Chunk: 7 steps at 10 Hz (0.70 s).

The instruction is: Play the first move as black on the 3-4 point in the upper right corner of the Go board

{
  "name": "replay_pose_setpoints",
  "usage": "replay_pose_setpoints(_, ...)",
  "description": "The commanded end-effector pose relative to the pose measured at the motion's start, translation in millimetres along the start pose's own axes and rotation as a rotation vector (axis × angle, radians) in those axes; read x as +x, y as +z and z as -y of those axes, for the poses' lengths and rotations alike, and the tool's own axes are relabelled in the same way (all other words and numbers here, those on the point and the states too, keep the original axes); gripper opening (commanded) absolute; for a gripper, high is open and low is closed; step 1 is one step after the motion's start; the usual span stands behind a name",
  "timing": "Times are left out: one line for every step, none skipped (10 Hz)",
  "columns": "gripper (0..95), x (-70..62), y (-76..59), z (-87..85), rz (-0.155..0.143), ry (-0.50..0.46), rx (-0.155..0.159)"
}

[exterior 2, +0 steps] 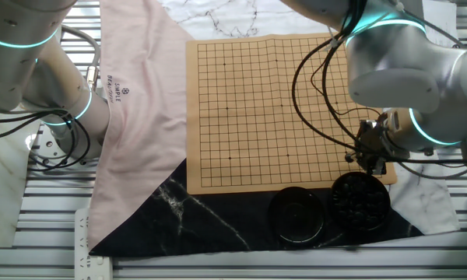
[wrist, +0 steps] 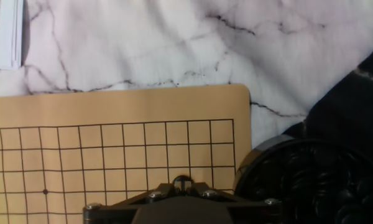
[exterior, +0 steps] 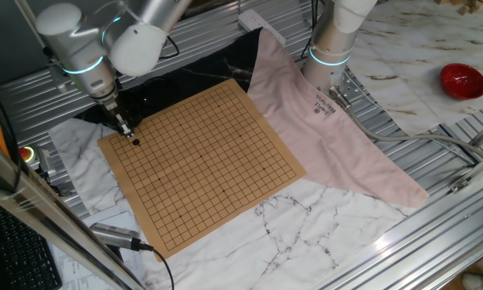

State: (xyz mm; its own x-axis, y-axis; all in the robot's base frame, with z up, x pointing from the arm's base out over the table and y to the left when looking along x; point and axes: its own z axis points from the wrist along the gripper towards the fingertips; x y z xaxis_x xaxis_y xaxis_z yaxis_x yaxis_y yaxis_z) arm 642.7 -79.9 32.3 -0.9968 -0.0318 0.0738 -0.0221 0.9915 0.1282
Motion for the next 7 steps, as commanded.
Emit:
replay_pose_setpoints(0.0,-0.5,0.0,0.4,-0.005,0.008,0.012)
replay_pose_setpoints(0.0,-0.5,-0.1,0.5,-0.005,0.011,0.028)
replay_pose_setpoints(0.0,-0.4,-0.2,0.4,-0.007,0.018,0.091)
replay_pose_setpoints(0.0,0.0,-1.0,0.5,-0.006,0.028,0.124)
replay_pose_setpoints(0.0,2.6,-5.7,0.3,0.003,0.046,0.124)
replay_pose_setpoints(0.0,4.8,-10.2,1.5,0.008,0.050,0.130)
replay_pose_setpoints(0.0,9.9,-18.6,5.5,0.018,0.050,0.128)
